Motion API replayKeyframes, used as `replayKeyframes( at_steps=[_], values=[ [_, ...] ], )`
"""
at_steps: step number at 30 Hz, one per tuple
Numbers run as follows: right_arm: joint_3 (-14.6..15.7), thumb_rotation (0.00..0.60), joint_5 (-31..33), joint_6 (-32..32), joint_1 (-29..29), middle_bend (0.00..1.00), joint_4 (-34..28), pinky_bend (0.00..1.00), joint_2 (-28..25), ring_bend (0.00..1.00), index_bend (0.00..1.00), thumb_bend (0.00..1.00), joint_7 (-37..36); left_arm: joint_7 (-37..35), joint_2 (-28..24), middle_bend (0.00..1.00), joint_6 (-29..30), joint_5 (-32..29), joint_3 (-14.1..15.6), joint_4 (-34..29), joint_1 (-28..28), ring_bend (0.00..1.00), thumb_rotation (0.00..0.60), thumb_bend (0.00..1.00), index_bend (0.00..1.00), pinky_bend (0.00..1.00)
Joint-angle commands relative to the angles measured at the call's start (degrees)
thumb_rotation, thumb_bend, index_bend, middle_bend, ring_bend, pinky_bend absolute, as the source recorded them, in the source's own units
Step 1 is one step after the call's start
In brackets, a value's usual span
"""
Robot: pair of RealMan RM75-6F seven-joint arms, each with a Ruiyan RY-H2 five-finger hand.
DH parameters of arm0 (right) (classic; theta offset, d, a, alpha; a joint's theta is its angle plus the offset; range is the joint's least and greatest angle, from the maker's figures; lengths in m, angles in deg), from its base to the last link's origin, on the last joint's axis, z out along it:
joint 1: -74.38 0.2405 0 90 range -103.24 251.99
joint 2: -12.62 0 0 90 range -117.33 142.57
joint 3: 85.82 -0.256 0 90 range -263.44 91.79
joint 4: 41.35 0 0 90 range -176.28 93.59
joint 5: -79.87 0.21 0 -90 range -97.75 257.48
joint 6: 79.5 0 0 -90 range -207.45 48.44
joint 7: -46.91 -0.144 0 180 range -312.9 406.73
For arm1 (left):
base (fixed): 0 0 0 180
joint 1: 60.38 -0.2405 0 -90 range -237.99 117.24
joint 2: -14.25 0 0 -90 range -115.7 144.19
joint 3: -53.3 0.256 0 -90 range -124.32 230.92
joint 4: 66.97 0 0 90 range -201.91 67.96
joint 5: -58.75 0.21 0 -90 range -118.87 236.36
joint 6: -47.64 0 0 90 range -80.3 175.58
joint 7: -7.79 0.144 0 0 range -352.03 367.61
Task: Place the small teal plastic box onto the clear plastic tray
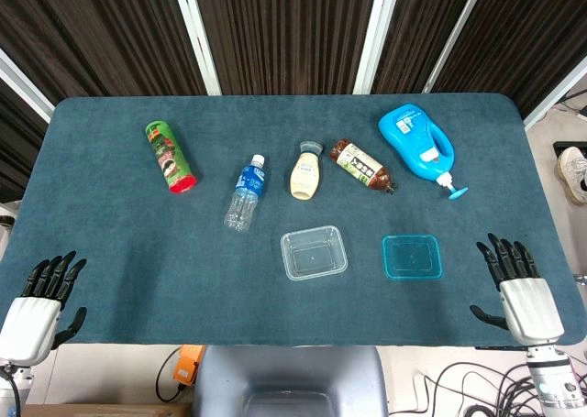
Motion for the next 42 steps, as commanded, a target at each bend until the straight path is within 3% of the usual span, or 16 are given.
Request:
replayKeyframes(
  at_steps=[1, 9, 17, 23, 35, 42],
  values=[
    [0.0, 0.600, 0.1, 0.0, 0.0, 0.00, 0.1, 0.04, 0.0, 0.00, 0.00, 0.24, 0.1, 0.0, 0.1, 0.00, -0.1, 0.1, 0.0, 0.1, 0.1, 0.00, 0.600, 0.39, 0.00, 0.10],
    [-1.3, 0.600, 2.7, -3.6, 1.9, 0.00, 0.6, 0.04, 0.7, 0.00, 0.00, 0.24, 0.5, -0.4, -0.1, 0.00, -0.1, -0.4, -0.3, 0.0, 0.1, 0.00, 0.600, 0.39, 0.00, 0.10],
    [-5.3, 0.600, 13.0, -24.3, 12.9, 0.00, 0.4, 0.04, -2.2, 0.00, 0.04, 0.24, 0.5, -1.0, -0.4, 0.00, -1.6, -1.8, -0.9, -0.1, 0.8, 0.00, 0.600, 0.39, 0.00, 0.10],
    [-7.0, 0.600, 21.1, -34.8, 19.4, 0.00, 0.7, 0.04, -2.9, 0.00, 0.07, 0.24, 4.8, -0.9, -0.4, 0.00, -2.1, -1.9, -0.9, -0.4, 1.1, 0.00, 0.600, 0.39, 0.00, 0.10],
    [-5.7, 0.600, 30.9, -45.2, 26.9, 0.01, 5.4, 0.04, 1.6, 0.00, 0.11, 0.24, 7.7, -0.2, -0.3, 0.00, -2.3, -1.8, -0.5, -0.5, 1.1, 0.00, 0.600, 0.39, 0.00, 0.10],
    [-4.2, 0.600, 33.0, -46.6, 29.3, 0.01, 6.6, 0.04, 3.2, 0.00, 0.11, 0.24, 8.9, -0.2, -0.3, 0.00, -2.6, -2.0, -0.4, -0.6, 1.2, 0.00, 0.600, 0.39, 0.00, 0.10]
  ],
)
